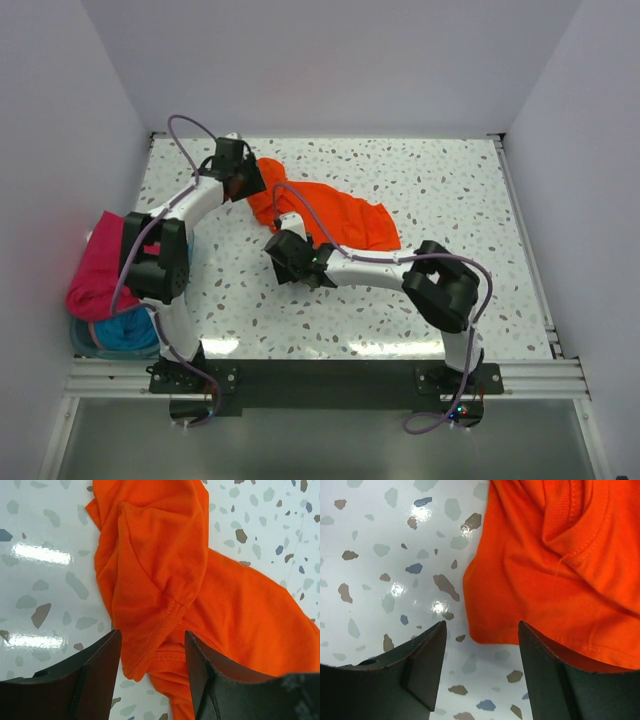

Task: Fold and stack the t-shirts
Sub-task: Flatten the tshirt out

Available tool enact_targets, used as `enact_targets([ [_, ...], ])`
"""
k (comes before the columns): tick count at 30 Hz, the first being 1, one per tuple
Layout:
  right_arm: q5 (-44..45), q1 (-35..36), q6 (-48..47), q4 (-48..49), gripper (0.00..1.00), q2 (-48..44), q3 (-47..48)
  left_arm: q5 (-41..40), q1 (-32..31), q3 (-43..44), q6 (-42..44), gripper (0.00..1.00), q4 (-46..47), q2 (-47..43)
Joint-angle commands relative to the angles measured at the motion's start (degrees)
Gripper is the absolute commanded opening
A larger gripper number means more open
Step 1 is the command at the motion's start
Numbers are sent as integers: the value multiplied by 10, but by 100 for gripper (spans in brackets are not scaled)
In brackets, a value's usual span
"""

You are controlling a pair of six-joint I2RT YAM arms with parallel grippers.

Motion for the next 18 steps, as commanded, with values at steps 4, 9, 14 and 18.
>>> enact_targets([
  [4, 23, 0, 12, 23, 51, 47, 44, 59, 4, 29, 47, 59, 18, 30],
  [9, 41, -1, 14, -1, 21, 59, 38, 92, 2, 26, 49, 59, 31, 39],
  [14, 87, -17, 14, -26, 0, -12, -21, 92, -9, 25, 59, 63, 31, 31],
  [18, 92, -61, 10, -35, 0, -117, -94, 77, -25, 27, 76, 63, 27, 24],
])
